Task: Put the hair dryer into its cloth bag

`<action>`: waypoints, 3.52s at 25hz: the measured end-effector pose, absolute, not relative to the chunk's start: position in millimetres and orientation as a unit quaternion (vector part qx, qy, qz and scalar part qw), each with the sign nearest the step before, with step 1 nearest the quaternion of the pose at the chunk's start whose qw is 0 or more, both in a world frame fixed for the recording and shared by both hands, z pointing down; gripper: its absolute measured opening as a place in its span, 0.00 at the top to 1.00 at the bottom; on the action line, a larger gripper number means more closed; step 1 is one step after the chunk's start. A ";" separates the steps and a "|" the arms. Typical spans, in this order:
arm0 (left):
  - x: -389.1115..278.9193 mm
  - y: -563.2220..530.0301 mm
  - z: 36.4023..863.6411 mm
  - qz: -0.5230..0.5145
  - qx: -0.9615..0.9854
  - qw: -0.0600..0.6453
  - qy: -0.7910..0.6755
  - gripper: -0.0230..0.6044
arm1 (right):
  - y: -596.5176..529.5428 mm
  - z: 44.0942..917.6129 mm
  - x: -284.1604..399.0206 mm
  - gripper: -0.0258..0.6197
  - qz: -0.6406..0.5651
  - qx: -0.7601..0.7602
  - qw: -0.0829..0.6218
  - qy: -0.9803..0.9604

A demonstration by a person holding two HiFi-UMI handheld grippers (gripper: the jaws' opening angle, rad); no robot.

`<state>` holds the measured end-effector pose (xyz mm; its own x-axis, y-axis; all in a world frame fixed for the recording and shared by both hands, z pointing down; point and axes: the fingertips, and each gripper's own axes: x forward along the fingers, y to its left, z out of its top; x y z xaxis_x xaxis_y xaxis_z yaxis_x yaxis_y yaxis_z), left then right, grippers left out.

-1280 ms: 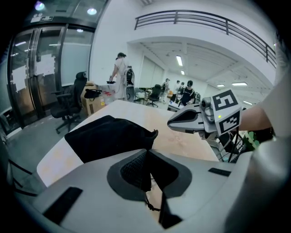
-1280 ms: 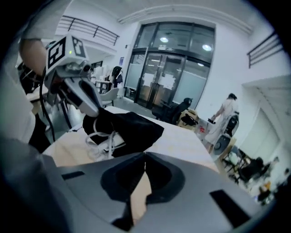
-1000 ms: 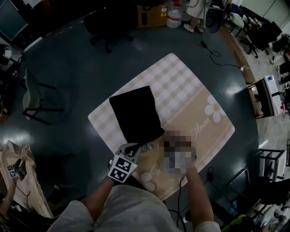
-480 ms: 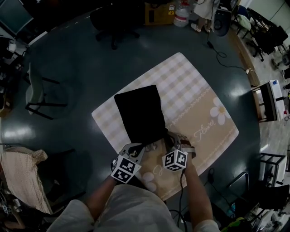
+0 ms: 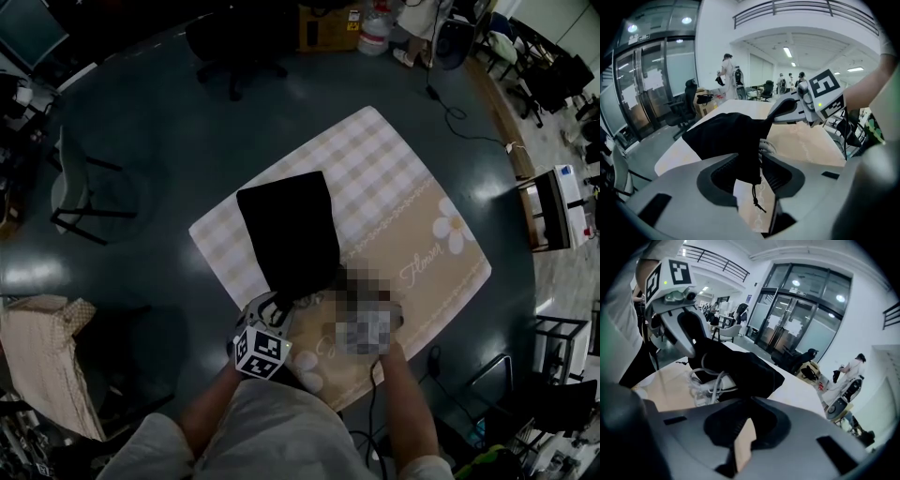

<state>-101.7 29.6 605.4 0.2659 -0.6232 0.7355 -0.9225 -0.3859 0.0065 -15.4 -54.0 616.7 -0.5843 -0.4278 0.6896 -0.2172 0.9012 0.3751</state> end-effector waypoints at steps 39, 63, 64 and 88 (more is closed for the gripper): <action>-87.9 6.7 527.0 0.201 0.810 0.248 -0.492 0.94 | -29.0 535.3 -25.4 0.93 0.095 0.246 0.265 -0.927; -123.4 -45.5 403.7 0.137 0.834 0.166 -0.508 0.94 | -52.0 422.1 5.7 0.93 0.117 0.321 0.276 -0.898; -122.3 -46.8 398.7 0.134 0.835 0.162 -0.508 0.94 | -54.1 416.3 7.9 0.93 0.120 0.327 0.272 -0.897; -102.2 -187.6 351.7 0.143 0.871 0.098 -0.461 0.94 | -181.8 361.3 24.4 0.93 0.052 0.390 0.236 -0.889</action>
